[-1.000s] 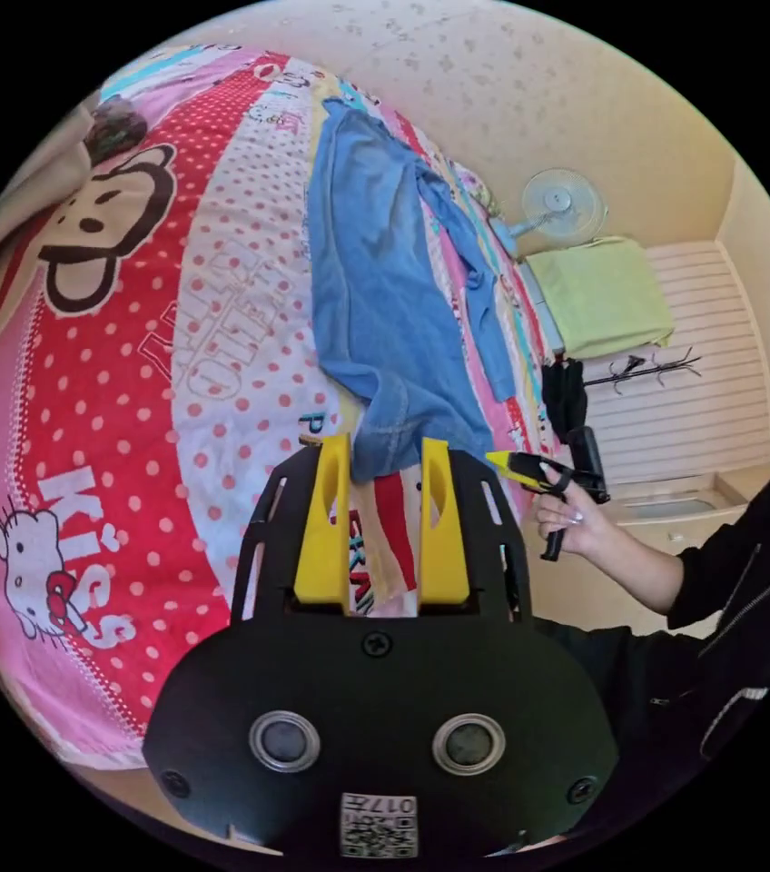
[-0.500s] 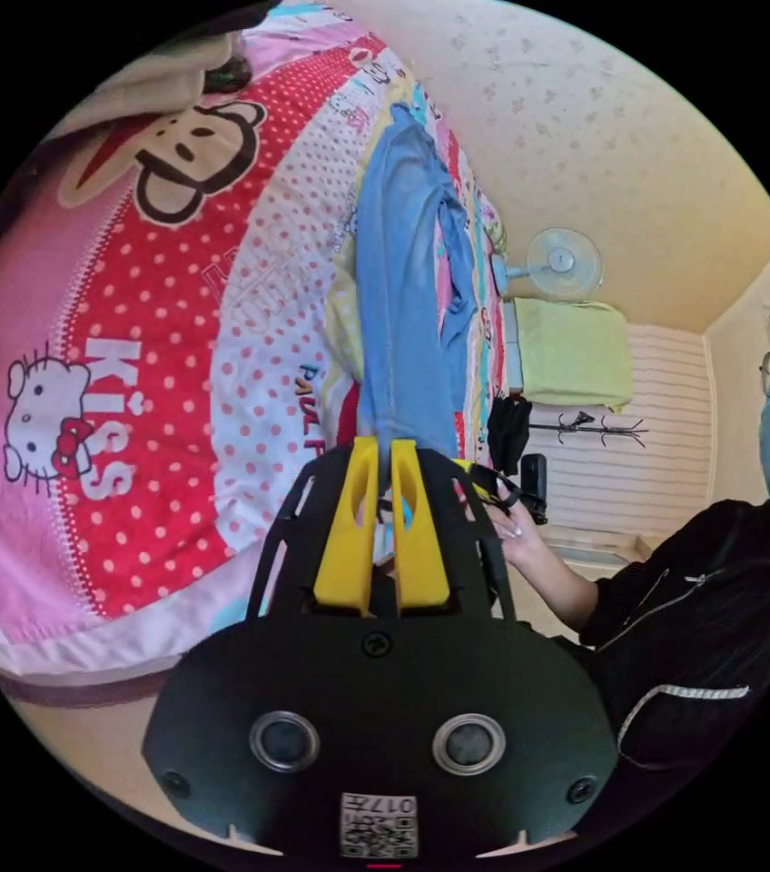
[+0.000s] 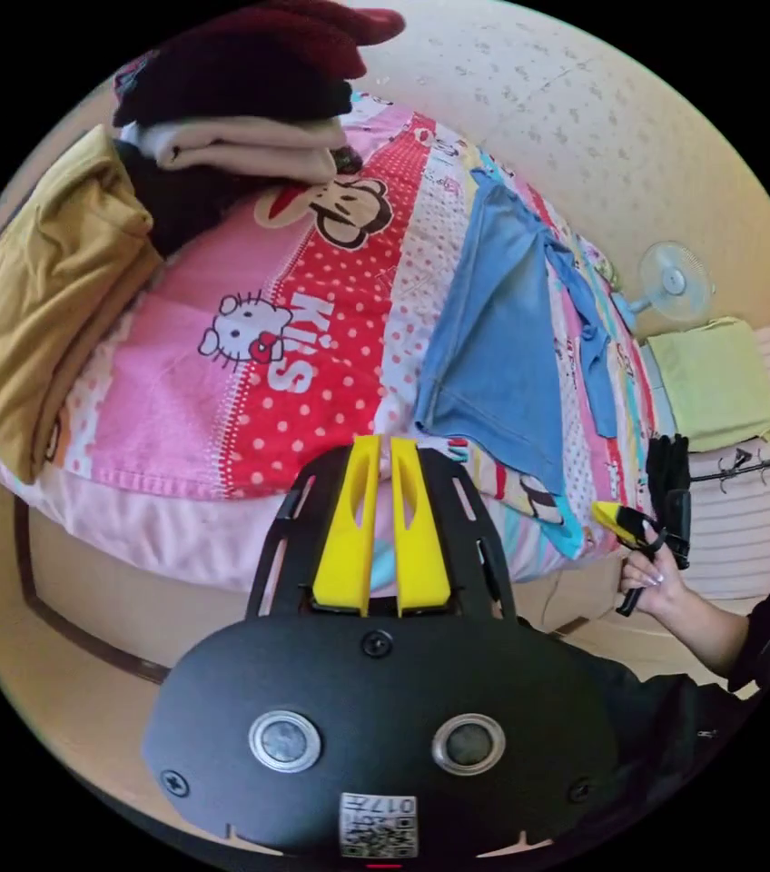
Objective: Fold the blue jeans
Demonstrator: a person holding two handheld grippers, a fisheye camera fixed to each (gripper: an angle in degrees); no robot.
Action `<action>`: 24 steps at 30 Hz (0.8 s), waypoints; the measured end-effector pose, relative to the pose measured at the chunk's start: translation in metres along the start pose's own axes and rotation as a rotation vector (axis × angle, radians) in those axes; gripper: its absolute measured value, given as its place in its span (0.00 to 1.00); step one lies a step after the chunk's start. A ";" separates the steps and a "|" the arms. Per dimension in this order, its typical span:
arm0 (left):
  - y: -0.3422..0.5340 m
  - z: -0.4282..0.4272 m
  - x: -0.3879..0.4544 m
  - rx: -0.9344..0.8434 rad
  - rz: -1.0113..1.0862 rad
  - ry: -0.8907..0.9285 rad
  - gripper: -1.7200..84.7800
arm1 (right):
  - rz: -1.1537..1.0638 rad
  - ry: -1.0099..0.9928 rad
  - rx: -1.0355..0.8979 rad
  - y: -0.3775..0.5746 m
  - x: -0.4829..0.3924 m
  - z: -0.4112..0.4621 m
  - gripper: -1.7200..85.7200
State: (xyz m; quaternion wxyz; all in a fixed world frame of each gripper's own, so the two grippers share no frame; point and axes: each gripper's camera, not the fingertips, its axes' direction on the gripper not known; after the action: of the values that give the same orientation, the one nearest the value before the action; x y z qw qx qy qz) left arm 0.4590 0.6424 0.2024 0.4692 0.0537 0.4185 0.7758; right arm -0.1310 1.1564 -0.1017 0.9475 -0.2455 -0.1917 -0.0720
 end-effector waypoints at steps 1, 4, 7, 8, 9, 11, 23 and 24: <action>-0.002 -0.020 0.024 0.035 0.063 -0.034 0.03 | 0.022 0.017 0.027 0.006 0.005 -0.016 0.07; -0.024 -0.038 0.101 0.095 0.300 0.138 0.03 | 0.014 0.105 0.140 0.010 0.012 -0.063 0.08; -0.056 0.008 0.182 0.026 0.447 0.312 0.05 | 0.037 0.179 0.269 -0.002 0.026 -0.102 0.09; -0.070 0.035 0.215 -0.022 0.488 0.382 0.04 | 0.050 0.181 0.278 -0.006 0.030 -0.107 0.09; -0.078 0.047 0.232 -0.049 0.514 0.419 0.03 | 0.086 0.175 0.261 -0.012 0.041 -0.111 0.10; -0.103 0.080 0.310 -0.151 0.714 0.506 0.02 | 0.101 0.170 0.215 -0.018 0.053 -0.111 0.10; -0.172 0.125 0.389 -0.282 0.456 0.382 0.07 | 0.243 0.057 0.536 -0.030 0.100 -0.139 0.11; -0.173 0.122 0.382 -0.279 0.415 0.409 0.07 | 0.265 0.064 0.540 -0.031 0.100 -0.138 0.10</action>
State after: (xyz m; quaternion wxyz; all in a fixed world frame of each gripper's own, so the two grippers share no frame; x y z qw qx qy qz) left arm 0.4237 1.0471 0.0420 0.2101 -0.0839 0.3738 0.8995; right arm -0.0008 1.0574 -0.1597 0.9852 -0.0050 -0.1403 0.0981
